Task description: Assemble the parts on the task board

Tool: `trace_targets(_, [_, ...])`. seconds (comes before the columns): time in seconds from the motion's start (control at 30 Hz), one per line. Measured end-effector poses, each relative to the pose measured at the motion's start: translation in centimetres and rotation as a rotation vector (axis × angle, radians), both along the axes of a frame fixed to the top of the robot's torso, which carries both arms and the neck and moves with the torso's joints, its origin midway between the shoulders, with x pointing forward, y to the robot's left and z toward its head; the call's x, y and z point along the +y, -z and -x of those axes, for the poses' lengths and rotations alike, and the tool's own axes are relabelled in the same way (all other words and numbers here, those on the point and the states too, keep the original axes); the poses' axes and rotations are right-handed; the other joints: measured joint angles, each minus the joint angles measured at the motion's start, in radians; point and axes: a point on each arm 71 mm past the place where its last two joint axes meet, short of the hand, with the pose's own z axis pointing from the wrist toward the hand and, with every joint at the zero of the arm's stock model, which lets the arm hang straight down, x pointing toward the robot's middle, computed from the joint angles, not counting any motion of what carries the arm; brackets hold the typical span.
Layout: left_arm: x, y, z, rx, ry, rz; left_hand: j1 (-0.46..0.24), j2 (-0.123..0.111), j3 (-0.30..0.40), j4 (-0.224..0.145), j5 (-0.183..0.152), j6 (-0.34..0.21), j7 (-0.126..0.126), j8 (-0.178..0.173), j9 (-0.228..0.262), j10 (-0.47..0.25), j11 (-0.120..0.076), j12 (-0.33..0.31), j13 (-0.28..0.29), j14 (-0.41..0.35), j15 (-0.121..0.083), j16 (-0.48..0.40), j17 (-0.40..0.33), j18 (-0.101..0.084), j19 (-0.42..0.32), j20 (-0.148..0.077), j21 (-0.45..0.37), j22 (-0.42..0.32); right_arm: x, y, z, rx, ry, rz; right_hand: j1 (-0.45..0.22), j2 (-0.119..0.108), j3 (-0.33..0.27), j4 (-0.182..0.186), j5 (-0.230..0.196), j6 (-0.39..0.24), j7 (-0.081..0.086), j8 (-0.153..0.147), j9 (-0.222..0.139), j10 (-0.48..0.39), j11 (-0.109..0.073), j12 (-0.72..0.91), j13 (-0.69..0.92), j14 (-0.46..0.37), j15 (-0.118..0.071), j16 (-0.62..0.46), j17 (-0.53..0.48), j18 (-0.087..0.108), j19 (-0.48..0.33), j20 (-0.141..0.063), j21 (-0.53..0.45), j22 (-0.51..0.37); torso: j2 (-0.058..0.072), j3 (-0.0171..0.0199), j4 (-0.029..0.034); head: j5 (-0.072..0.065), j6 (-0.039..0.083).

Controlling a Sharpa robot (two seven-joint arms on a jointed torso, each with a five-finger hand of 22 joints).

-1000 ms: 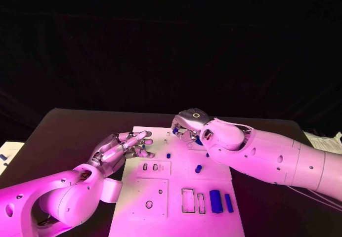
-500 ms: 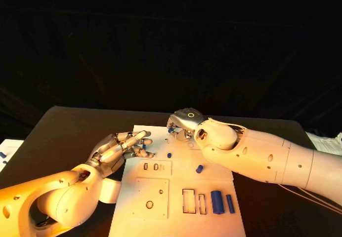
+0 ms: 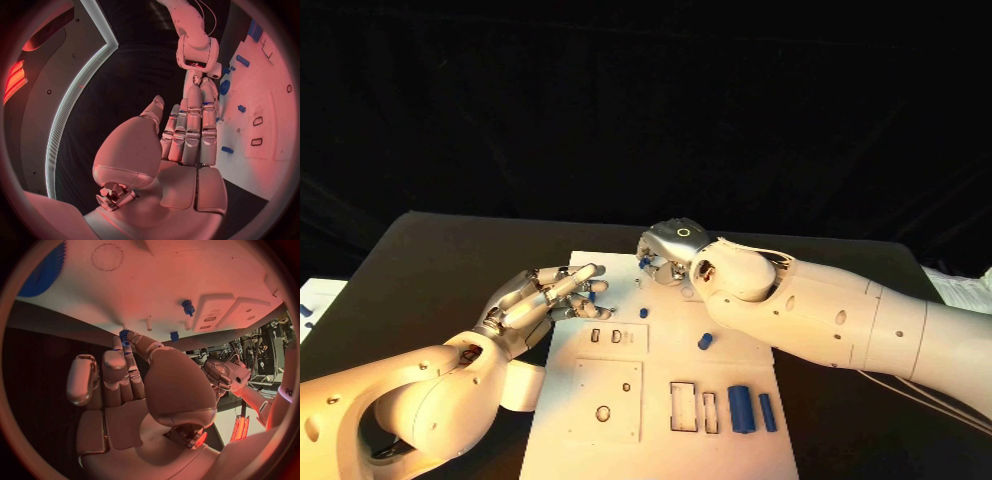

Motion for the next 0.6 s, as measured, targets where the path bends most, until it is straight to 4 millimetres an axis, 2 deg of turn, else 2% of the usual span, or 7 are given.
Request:
trace_targets(0.4, [-0.07, -0.03, 0.03, 0.0, 0.003, 0.001, 0.0, 0.0, 0.0, 0.0, 0.0, 0.0, 0.0, 0.0, 0.0, 0.0, 0.0, 0.0, 0.0, -0.009, 0.001, 0.0, 0.002, 0.0, -0.004, 0.004, 0.0, 0.0, 0.43, 0.31, -0.29, 0.008, 0.016, 0.018, 0.0, 0.0, 0.003, 0.009, 0.002, -0.003, 0.0, -0.004, 0.001, 0.0, 0.0, -0.003, -0.002, 0.0, 0.0, 0.0, -0.011, 0.0, 0.0, 0.0, 0.0, -0.004, 0.002, -0.0006, 0.0004, -0.001, -0.001])
trace_targets(0.6, [-0.1, -0.04, 0.03, 0.001, 0.005, 0.001, -0.004, 0.004, 0.0, 0.0, 0.0, 0.0, 0.0, 0.0, 0.0, -0.004, 0.004, 0.0, 0.001, -0.009, 0.001, 0.0, 0.003, 0.0, -0.004, 0.004, 0.0, 0.0, 0.67, 0.43, -0.35, 0.01, 0.025, 0.024, -0.014, -0.014, 0.007, 0.019, -0.013, -0.017, 0.006, -0.007, 0.003, -0.008, -0.002, -0.002, -0.002, -0.005, 0.005, -0.016, -0.032, 0.0, -0.011, 0.009, -0.002, -0.02, 0.003, -0.0006, 0.0007, -0.002, -0.001])
